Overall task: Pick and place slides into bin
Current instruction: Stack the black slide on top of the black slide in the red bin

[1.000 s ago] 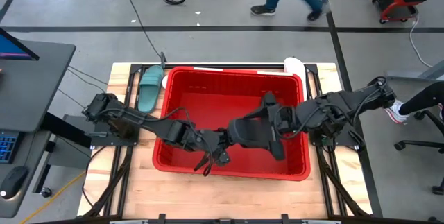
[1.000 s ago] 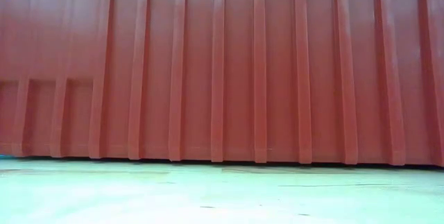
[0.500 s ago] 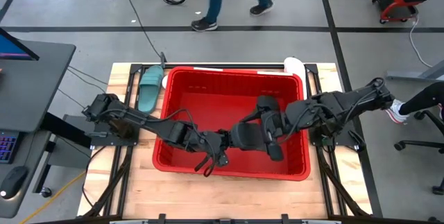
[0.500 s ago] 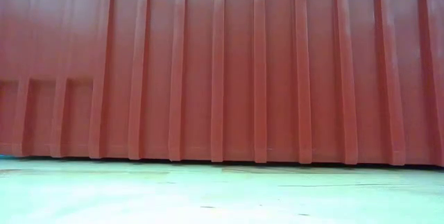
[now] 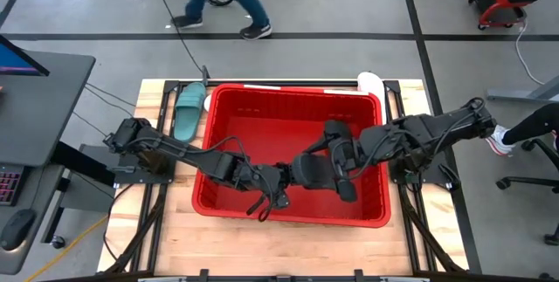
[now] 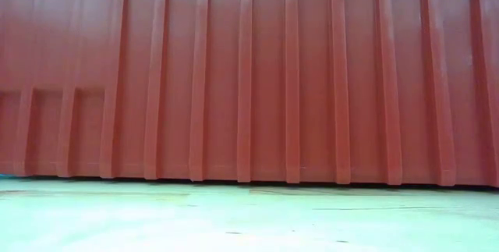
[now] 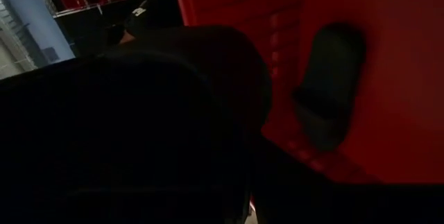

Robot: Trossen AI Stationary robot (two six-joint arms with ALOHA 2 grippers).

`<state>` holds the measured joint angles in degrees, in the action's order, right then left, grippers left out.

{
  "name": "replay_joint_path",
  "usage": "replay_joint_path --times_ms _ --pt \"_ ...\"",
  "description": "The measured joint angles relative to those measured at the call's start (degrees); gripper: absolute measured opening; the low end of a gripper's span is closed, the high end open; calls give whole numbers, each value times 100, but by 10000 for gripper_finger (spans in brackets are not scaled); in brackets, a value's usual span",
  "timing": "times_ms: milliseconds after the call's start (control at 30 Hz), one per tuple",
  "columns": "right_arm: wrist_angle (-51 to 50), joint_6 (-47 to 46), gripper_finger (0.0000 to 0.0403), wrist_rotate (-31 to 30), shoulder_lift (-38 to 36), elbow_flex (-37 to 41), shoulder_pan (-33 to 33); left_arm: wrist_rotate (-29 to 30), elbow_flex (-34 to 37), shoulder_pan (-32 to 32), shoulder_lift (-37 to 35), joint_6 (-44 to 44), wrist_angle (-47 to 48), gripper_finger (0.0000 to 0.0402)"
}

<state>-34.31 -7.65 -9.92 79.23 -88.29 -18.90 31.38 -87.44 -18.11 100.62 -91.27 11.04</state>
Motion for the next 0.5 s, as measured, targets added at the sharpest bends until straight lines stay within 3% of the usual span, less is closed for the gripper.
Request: replay_joint_path --times_ms 200,400,500 --pt "-162 -109 396 -17 1 -2 37 -29 0 11 0 12 47 11" --pt "-153 -152 347 16 3 -2 33 -25 0 7 0 14 47 25" --pt "-153 -226 355 53 3 -2 39 -27 0 7 0 23 38 12"
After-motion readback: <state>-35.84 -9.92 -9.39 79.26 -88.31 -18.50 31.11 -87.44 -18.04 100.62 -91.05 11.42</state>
